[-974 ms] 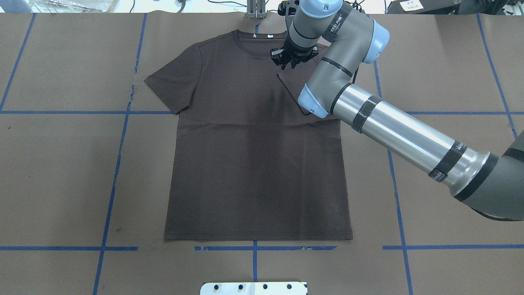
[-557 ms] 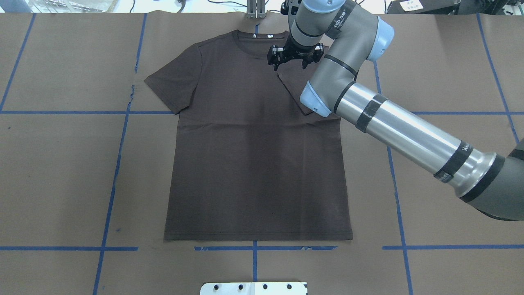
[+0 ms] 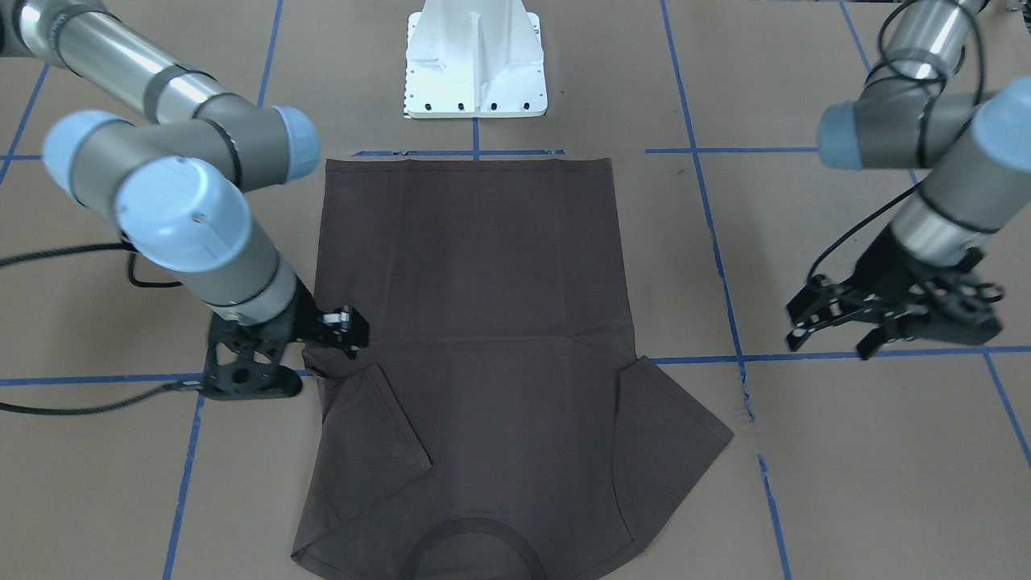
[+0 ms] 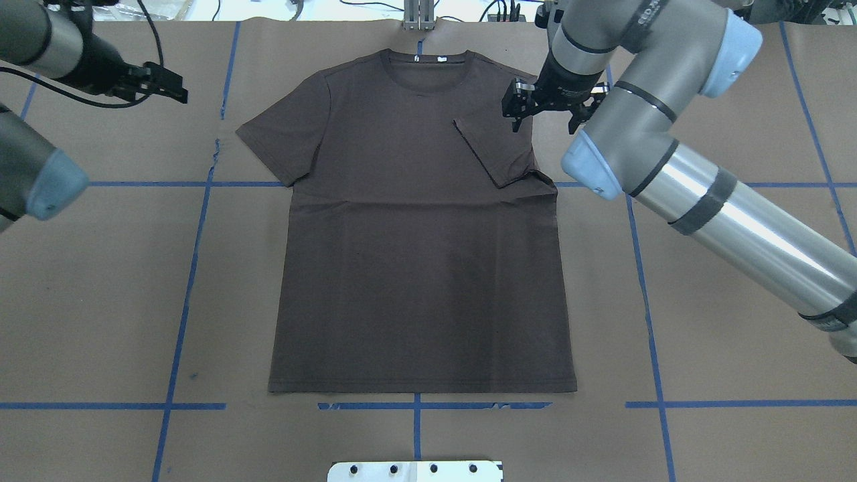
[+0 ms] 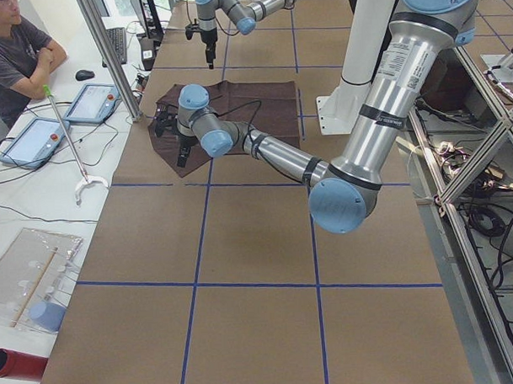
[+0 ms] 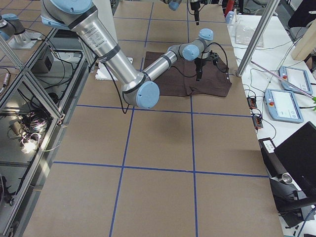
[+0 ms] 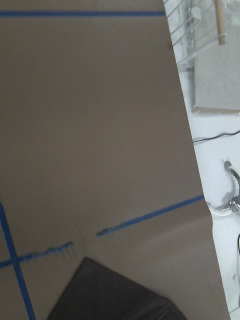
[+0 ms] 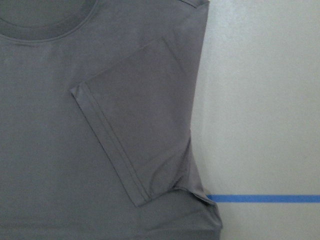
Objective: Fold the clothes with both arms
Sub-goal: 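Release the sleeve and lift the right gripper while the left arm approaches the other sleeve, then grasp the sleeve nearest the left gripper and fold it inward, then move the right gripper to the shirt hem corner nearest the robot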
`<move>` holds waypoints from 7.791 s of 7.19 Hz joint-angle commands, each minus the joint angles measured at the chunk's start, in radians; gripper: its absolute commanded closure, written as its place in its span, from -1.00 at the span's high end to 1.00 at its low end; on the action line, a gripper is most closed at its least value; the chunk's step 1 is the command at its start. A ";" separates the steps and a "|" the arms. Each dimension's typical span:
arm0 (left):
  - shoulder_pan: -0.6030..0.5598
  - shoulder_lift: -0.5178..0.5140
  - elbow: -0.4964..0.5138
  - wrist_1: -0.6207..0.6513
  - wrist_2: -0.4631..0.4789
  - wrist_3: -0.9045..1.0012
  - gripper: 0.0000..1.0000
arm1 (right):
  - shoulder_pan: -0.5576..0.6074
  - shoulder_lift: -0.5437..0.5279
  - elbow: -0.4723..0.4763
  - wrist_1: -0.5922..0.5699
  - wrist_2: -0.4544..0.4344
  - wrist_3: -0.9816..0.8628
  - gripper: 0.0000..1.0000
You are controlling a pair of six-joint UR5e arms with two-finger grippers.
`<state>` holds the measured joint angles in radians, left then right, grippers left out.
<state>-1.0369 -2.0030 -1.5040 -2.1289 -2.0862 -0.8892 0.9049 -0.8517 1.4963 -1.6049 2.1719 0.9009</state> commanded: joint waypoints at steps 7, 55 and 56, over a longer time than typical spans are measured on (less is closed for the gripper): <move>0.207 -0.201 0.416 -0.207 0.341 -0.154 0.95 | 0.019 -0.030 0.056 -0.009 0.020 0.015 1.00; 0.305 -0.100 -0.291 0.325 0.227 -0.224 1.00 | -0.656 -0.621 0.500 0.307 -0.500 0.688 1.00; 0.305 -0.100 -0.291 0.325 0.227 -0.224 1.00 | -0.656 -0.619 0.493 0.307 -0.494 0.687 1.00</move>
<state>-0.7318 -2.1029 -1.7951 -1.8039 -1.8593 -1.1137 0.2512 -1.4739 2.0002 -1.2978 1.6724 1.5880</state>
